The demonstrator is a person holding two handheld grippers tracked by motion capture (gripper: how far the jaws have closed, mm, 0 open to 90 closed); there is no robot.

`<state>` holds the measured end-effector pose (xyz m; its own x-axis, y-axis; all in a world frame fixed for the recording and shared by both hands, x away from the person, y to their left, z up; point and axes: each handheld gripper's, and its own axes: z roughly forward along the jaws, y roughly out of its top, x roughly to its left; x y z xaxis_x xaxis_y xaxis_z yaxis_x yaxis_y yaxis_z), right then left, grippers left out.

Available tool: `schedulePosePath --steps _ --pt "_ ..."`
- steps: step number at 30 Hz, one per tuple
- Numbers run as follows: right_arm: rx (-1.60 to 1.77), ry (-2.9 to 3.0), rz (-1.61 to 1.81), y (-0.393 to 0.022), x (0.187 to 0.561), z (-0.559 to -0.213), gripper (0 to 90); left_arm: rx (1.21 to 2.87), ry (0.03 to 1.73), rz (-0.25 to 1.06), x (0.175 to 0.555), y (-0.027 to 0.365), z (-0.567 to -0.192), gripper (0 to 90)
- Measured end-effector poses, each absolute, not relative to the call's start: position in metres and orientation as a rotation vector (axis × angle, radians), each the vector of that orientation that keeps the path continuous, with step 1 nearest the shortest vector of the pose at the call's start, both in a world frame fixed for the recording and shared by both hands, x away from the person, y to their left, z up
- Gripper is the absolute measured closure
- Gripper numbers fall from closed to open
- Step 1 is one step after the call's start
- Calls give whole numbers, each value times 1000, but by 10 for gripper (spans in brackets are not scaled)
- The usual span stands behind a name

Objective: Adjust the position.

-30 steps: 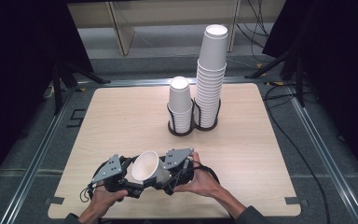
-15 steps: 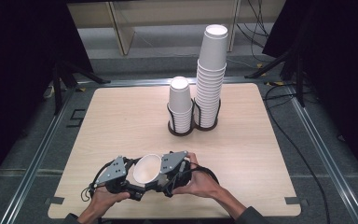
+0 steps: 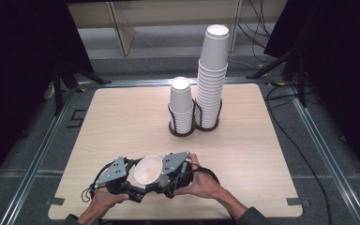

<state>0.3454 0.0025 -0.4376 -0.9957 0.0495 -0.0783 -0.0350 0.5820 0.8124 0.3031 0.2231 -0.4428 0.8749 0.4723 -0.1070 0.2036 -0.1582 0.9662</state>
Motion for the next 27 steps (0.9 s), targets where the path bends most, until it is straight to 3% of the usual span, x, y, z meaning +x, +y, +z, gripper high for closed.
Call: schedulePosePath --steps 6,9,27 --pt "57 2681 1417 -3 347 -439 215 1697 558 247 304 224 -442 82" --pt "139 2650 1421 -12 354 -439 216 1695 589 264 304 230 -440 150" --pt "638 2303 1440 -112 392 -436 203 1681 681 373 309 244 -443 145"
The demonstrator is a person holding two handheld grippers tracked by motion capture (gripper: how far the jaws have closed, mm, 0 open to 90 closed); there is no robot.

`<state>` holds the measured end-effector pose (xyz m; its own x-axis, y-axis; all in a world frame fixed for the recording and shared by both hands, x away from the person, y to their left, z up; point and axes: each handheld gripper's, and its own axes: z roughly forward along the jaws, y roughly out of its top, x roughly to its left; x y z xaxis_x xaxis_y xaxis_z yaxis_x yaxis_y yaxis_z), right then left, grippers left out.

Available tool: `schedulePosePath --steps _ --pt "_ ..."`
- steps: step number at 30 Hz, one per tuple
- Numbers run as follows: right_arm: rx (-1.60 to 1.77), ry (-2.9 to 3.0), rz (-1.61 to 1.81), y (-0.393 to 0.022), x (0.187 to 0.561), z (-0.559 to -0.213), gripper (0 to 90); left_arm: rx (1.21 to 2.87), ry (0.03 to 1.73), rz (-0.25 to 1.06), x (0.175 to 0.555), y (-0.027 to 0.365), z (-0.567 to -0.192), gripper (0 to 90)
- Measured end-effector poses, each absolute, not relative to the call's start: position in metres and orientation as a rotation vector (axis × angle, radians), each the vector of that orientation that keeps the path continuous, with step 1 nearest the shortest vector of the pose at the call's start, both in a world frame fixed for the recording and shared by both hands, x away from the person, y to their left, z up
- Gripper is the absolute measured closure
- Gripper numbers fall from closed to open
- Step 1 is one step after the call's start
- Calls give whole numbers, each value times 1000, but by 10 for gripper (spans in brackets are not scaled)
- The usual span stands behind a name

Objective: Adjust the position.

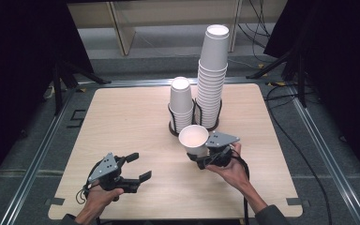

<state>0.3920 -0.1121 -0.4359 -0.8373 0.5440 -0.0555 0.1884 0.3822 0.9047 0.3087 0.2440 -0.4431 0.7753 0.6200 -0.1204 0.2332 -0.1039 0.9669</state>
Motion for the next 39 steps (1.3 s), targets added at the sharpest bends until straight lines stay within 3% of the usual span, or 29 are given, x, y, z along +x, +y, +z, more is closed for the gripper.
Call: schedulePosePath --steps 17,39 --pt "988 2022 1352 -195 424 -446 198 1698 706 439 312 246 -446 145" --pt "1138 1960 1211 -217 463 -477 196 1723 711 442 313 246 -449 145"
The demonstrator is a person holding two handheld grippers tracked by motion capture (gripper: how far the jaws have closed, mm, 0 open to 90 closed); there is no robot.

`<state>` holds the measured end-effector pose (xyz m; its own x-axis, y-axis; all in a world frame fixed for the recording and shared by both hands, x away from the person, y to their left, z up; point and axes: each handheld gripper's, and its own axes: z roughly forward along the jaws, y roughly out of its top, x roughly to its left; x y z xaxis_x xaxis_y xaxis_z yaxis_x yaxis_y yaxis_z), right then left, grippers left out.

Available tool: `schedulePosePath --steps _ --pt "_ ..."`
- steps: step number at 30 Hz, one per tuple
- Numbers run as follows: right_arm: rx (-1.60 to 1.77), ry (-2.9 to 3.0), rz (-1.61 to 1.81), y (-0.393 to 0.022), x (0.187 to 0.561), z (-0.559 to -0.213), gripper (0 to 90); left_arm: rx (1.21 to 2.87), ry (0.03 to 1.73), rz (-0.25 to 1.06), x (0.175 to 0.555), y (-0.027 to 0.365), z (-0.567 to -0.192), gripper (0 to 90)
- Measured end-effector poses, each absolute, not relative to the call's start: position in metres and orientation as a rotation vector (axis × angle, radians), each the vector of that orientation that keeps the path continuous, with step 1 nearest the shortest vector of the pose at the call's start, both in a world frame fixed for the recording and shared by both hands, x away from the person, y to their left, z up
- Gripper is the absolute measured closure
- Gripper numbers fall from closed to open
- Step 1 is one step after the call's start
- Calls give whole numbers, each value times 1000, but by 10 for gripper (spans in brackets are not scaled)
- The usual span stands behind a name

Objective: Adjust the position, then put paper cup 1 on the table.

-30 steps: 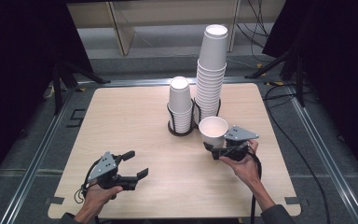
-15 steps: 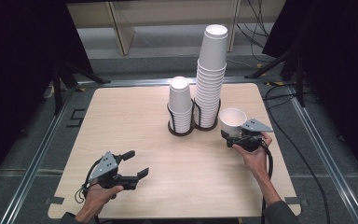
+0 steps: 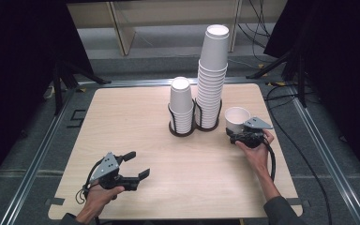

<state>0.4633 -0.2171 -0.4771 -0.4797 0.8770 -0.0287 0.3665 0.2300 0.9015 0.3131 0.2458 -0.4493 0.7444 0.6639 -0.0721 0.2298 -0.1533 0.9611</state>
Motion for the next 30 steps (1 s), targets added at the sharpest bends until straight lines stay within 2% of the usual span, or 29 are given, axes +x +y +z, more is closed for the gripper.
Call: schedulePosePath --steps 30 --pt "1148 1973 1193 -218 468 -482 189 1724 721 451 312 247 -449 145"
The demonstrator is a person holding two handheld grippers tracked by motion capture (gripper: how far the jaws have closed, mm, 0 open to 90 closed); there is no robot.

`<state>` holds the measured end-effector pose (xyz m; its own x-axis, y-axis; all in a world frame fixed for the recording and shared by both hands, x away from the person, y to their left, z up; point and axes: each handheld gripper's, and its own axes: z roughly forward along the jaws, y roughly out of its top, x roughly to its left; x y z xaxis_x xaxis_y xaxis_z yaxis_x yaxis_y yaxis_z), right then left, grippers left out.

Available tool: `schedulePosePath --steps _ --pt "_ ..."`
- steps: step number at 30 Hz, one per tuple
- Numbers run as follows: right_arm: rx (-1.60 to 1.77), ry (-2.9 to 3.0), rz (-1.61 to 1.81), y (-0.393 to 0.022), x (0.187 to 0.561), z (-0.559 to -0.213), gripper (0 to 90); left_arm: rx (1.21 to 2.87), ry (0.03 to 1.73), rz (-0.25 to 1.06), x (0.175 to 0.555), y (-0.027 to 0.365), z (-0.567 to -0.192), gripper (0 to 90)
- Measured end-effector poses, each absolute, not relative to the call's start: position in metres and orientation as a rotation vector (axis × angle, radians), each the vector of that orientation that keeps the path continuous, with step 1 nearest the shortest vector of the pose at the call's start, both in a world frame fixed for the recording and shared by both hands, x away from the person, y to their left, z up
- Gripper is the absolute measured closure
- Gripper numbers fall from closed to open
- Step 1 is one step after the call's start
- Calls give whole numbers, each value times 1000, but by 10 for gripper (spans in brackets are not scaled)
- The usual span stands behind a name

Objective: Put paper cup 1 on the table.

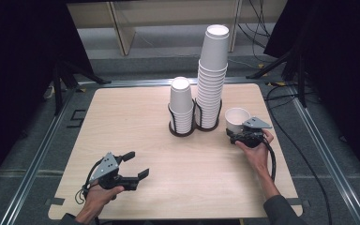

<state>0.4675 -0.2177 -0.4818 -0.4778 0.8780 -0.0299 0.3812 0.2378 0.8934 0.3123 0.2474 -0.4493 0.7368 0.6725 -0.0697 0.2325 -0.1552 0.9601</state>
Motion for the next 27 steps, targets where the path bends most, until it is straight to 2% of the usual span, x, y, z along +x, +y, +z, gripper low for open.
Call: schedulePosePath --steps 14,27 --pt "1177 2002 1164 -226 462 -482 168 1701 711 445 313 247 -450 146" --pt "1234 2084 1169 -233 433 -474 156 1696 710 442 314 248 -450 145"
